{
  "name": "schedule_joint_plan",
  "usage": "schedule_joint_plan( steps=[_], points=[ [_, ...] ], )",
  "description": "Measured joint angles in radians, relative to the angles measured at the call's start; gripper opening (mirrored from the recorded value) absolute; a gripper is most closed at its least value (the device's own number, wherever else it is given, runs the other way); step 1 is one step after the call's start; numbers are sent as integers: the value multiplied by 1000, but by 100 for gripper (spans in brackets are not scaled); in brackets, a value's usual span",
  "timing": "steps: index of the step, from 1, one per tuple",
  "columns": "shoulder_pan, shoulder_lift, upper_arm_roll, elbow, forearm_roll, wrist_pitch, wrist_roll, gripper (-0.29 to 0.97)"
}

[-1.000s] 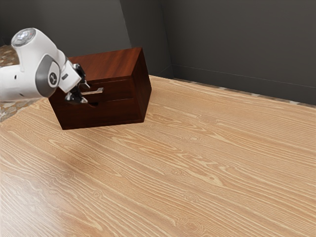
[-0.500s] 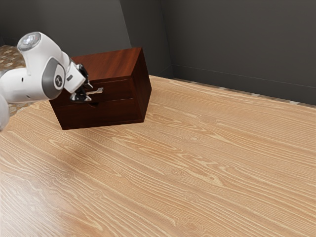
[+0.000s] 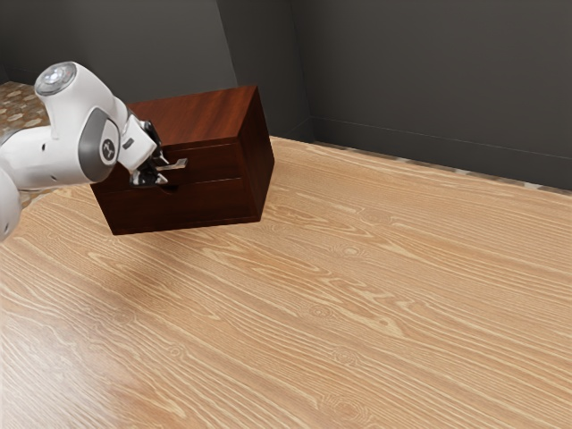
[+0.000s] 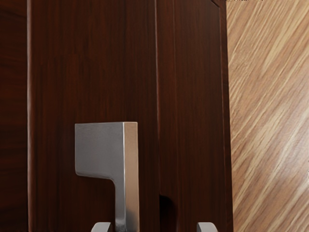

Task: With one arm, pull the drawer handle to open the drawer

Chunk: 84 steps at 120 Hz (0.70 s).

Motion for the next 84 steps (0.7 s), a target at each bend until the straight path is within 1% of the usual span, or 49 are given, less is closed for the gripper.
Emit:
schedule_joint_plan(
  steps=[46,84],
  points=[
    [-1,-13,5,-18,-8,-11,-8,7],
    [-4,-105,7,-118,-9,-42,-12,4]
  ],
)
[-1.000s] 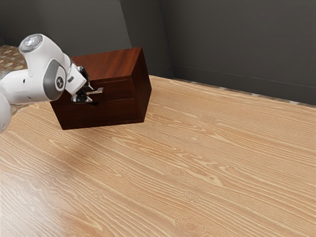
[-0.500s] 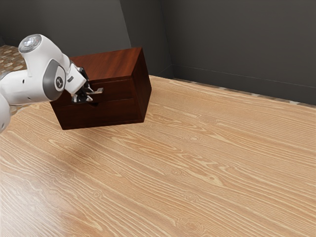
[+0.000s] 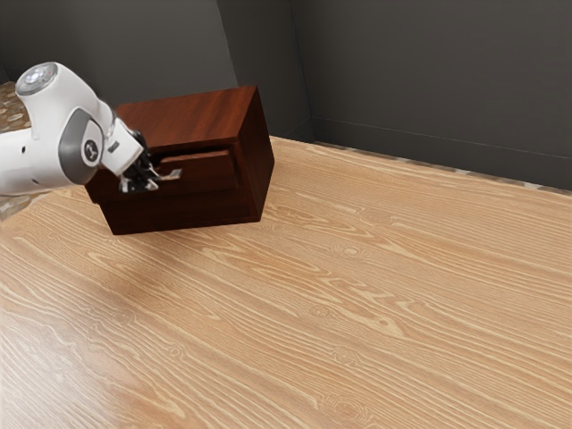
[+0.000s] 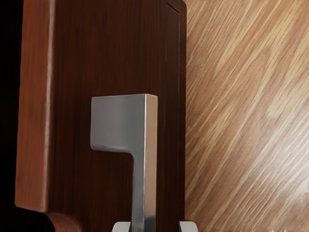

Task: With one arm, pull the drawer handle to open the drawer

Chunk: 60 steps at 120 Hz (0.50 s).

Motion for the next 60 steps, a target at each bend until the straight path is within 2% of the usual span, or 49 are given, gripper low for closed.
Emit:
schedule_joint_plan(
  steps=[60],
  points=[
    [-12,-198,-6,-238,1,-11,-2,4]
  ],
)
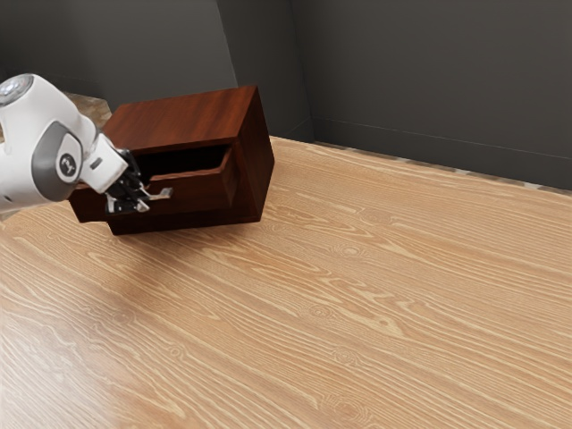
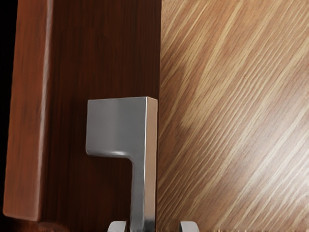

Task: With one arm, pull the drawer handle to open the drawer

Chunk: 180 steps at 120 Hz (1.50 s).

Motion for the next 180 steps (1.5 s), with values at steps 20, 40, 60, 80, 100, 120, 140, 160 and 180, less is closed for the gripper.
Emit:
schedule_joint_plan(
  steps=[20,40,60,80,100,120,140,160,180],
  points=[
    [-1,-58,0,-66,3,2,0,4],
    [-2,-109,-2,-117,4,2,-1,3],
    [-1,-158,-3,-171,5,1,-1,4],
    [2,-194,-8,-210,6,-3,-1,4],
    [3,-230,-10,-246,7,-7,1,4],
    [2,-265,-10,-273,9,-17,3,3],
    [2,-291,-10,-297,12,-16,5,-6],
    [3,-307,-11,-299,16,-11,8,-13],
    [3,-393,-1,-245,12,-118,27,18]
  ],
)
